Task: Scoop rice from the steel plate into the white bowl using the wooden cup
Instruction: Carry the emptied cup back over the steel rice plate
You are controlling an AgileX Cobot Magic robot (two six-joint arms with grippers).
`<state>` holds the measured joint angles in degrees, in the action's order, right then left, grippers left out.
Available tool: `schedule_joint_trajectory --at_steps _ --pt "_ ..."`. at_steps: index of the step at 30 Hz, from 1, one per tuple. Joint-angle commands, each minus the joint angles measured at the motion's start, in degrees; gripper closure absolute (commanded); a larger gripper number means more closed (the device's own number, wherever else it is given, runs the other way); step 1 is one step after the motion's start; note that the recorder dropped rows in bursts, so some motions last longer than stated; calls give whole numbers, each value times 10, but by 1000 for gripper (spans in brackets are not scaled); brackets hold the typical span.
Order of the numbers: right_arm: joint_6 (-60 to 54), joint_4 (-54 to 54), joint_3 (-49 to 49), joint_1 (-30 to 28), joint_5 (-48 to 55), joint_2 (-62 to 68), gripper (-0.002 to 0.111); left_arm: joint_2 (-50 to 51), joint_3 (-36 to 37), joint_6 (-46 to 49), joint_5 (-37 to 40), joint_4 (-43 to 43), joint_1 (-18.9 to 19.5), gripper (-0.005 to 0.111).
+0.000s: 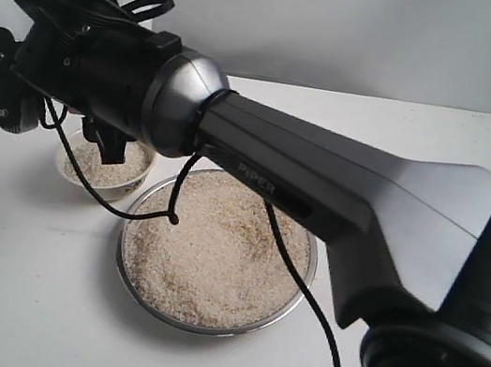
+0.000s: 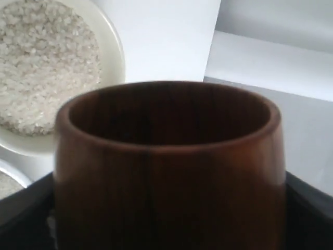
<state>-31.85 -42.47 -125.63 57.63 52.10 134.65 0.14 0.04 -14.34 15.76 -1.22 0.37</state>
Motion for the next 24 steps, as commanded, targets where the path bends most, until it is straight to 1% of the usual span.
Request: schedule_joint_trajectory --at_steps 1,7,10,12,15,19,24 --pt "19 46 -4 -4 14 -12 108 -1 0 -2 -5 2 -4 107" --pt "3 145 -2 -4 32 -19 108 -1 0 -2 -5 2 -4 107" --pt "-12 188 22 -5 30 -41 108 -1 0 -2 -5 2 -4 107" --pt "-23 205 60 -5 9 -70 108 -1 0 -2 -5 2 -4 107" --pt "-38 269 126 -21 -32 -120 108 -1 0 -2 -5 2 -4 107" --pt "-38 264 233 -41 -70 -175 108 -1 0 -2 -5 2 -4 107" --pt "-37 260 380 -75 -151 -211 108 -1 0 -2 -5 2 -4 107"
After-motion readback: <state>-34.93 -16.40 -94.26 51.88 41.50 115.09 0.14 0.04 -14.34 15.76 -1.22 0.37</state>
